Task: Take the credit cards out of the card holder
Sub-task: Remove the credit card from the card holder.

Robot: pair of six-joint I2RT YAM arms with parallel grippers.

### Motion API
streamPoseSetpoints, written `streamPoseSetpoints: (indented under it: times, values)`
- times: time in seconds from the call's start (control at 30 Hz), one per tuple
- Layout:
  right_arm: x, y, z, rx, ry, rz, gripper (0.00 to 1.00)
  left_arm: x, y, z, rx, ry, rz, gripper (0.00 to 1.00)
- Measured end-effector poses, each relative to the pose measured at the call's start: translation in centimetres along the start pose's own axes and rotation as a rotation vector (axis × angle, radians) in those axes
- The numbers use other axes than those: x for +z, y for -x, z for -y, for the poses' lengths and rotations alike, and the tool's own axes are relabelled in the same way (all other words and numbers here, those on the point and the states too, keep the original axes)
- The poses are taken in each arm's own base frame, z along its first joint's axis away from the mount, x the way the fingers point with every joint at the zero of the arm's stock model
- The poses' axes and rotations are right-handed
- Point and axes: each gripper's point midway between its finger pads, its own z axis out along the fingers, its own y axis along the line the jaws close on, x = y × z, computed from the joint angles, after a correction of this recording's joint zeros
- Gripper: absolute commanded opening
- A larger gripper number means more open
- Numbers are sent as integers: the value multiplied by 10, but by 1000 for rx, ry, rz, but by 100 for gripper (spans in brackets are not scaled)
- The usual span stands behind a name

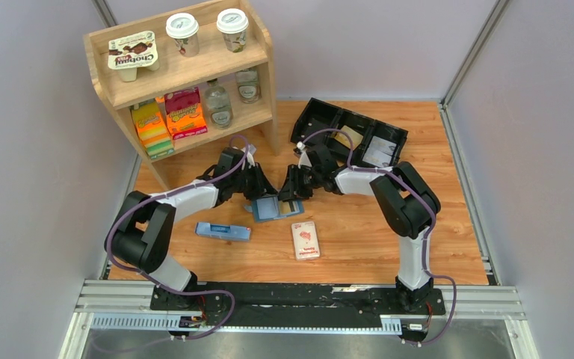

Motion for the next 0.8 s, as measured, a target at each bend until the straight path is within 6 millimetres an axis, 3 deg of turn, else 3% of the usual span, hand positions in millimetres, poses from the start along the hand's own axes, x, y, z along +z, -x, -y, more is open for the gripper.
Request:
streamPoseSetpoints:
  times: [0.27,0.4,0.8]
  values:
    - [-2,1,2,32,21,7,40,1,3,9,-11,-63,31,18]
    - [-3,2,3,43,29,9,40,2,3,9,-18,-78,44,4]
    - [-6,4,3,50,28,16,43,1,0,-3,-21,1,24,0]
